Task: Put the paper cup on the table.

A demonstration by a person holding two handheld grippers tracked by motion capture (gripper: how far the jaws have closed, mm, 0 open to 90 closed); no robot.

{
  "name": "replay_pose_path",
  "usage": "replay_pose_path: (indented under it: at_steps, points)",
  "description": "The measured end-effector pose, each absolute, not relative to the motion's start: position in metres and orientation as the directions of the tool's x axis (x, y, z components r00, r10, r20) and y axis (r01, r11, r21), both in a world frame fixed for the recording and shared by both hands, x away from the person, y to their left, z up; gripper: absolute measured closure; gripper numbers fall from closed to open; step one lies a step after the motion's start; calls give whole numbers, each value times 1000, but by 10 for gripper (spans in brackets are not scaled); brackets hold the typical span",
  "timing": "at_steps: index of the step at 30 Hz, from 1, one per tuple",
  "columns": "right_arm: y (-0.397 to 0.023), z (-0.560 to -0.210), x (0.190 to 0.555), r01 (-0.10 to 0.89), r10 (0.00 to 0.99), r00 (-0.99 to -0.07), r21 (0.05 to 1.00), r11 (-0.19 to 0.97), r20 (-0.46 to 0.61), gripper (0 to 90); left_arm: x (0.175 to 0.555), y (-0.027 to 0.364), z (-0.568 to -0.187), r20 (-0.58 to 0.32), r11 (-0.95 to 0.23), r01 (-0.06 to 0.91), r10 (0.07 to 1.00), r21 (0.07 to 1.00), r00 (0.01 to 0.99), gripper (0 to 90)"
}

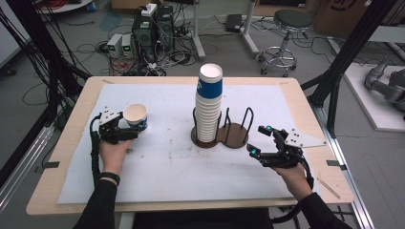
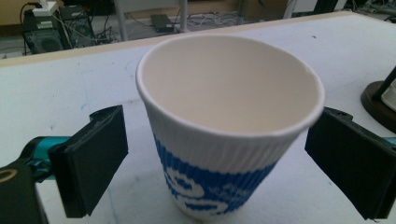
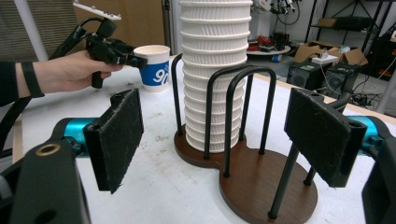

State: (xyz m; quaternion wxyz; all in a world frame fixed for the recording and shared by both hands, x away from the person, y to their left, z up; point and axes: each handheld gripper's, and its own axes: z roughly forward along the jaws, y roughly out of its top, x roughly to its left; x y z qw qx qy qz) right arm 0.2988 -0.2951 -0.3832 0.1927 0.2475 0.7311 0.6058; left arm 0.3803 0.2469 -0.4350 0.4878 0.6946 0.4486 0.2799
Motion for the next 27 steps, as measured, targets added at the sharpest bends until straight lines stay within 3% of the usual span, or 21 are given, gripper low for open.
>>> replay_pose_path:
  at_steps: [7,27]
  points:
    - [-294,-383,301,132,594,-804,982,138,24,201,366,250,-430,-32,-133,367,911,921,412,59]
    - [-295,-385,306,136,596,-803,981,139,27,201,323,243,-418,-57,-123,348,885,929,463,59]
